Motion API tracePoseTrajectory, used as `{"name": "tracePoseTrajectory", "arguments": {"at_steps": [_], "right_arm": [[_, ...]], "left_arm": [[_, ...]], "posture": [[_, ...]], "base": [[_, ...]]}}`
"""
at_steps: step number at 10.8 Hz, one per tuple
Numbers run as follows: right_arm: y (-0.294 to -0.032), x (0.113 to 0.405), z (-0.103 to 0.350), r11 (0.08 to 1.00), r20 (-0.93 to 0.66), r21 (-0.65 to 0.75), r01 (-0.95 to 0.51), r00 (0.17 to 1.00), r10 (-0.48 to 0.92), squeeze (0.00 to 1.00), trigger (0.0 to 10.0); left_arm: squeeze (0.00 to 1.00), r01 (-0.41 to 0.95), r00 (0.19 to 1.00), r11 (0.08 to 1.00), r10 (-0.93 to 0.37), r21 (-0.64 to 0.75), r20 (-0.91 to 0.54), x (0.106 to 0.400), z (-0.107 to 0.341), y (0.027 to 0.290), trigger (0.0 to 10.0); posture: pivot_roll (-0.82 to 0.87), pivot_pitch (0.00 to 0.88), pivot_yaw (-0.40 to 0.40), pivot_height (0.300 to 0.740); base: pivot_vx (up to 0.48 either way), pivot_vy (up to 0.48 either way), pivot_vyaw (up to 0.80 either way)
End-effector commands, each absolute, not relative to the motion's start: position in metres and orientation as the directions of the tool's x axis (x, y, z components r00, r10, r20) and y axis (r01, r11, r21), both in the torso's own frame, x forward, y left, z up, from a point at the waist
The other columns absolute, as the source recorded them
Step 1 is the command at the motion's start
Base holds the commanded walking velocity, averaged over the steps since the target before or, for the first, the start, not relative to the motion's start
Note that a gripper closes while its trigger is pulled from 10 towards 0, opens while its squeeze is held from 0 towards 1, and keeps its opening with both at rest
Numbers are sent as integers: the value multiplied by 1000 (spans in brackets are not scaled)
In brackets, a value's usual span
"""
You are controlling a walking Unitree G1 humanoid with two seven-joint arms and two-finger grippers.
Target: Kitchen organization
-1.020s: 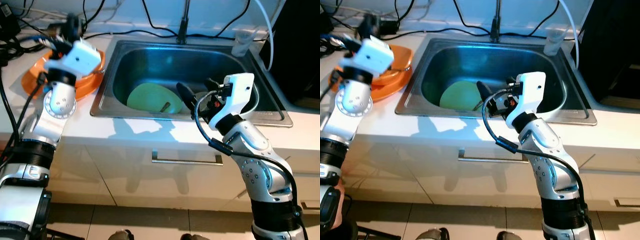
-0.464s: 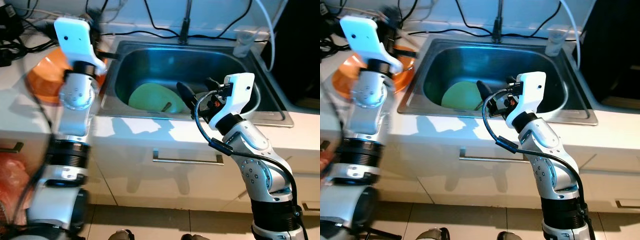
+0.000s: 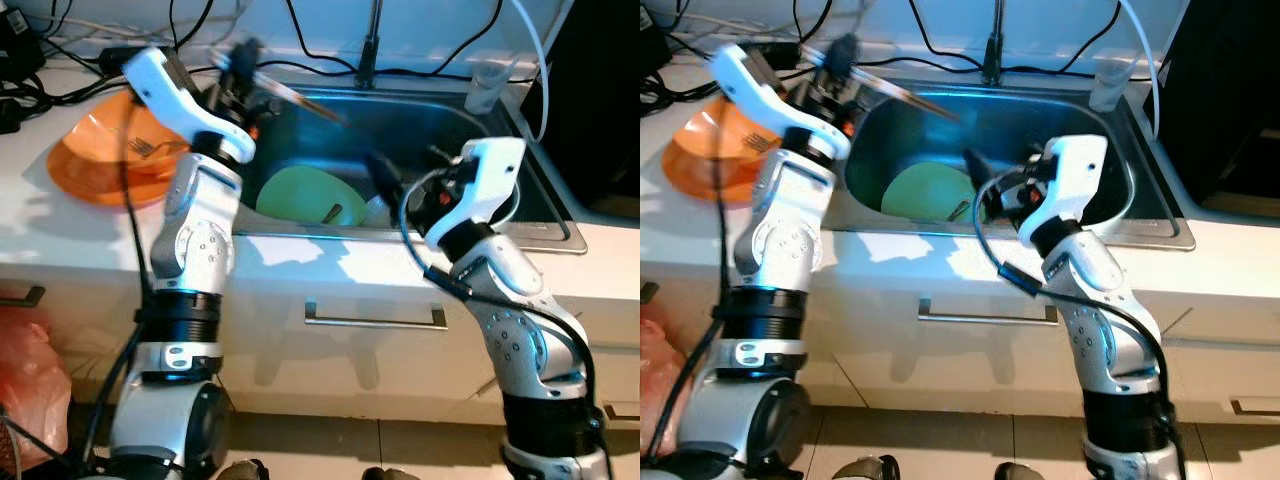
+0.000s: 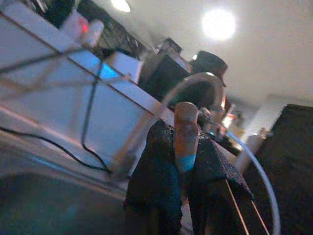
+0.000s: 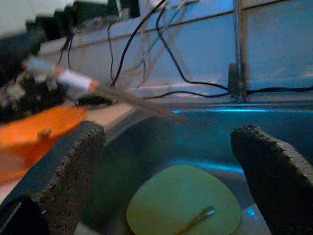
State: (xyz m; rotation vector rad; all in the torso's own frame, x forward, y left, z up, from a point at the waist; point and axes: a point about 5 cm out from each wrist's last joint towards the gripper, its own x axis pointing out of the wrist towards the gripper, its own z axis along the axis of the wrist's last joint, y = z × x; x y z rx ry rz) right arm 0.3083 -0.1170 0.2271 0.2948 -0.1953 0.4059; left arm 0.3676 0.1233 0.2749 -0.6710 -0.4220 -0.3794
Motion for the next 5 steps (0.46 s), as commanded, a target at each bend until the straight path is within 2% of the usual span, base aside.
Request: {"name": "tracePoseTrajectory", "arguments": {"at_steps": [1,2,5], "right_arm": [[-121,312,230,862,259,326,-388,914,313,0,10000],[-121,315,229,825,258,428,-368,925,279,0,10000],[-120,329,218,747,221,585,-317,948,230,0,10000]], "left_arm": [[0,498,837,697,-230,-516,497,365,276,121,0],[0,517,831,684,-256,-515,495,363,276,118,0],[0,518,843,632,-263,-577,469,364,275,119,0]], "posture": [[-90,95,13,740],[-85,95,16,740],[-57,103,34,740]], "base": [[0,0,0],[0,0,0],[0,0,0]]}}
